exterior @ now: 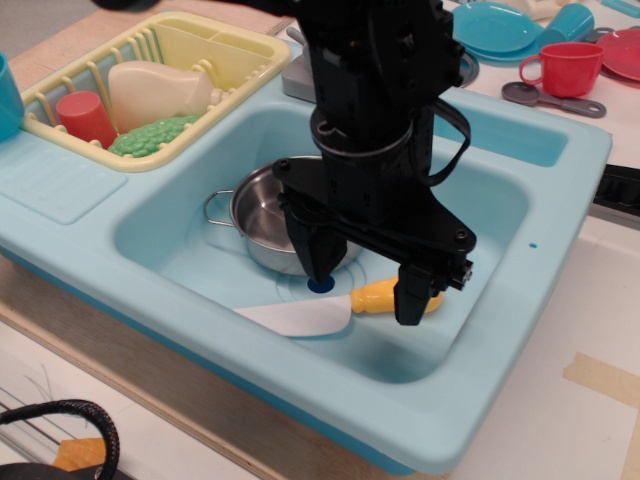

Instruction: Put knife in pot or pan

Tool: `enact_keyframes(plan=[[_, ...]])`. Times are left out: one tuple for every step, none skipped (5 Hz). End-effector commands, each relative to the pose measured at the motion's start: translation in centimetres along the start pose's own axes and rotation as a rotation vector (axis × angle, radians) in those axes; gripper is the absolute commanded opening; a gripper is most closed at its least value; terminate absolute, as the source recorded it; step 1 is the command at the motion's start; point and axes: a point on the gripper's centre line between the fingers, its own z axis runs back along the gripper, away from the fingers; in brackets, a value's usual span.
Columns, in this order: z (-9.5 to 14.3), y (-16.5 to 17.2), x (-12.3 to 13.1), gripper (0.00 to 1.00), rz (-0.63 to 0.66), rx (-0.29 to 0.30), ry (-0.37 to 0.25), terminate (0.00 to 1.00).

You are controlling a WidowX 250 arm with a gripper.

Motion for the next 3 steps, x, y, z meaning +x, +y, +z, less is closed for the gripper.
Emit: enact_keyframes(plan=[[0.0,0.0,0.0,1.0,0.0,0.0,0.0,0.0],[-0.8,0.5,0.5,1.0,-0.178,-0.051,0.025,0.0],[-1.2,0.5,0.9,1.0,-0.315,-0.076,0.019,0.0]])
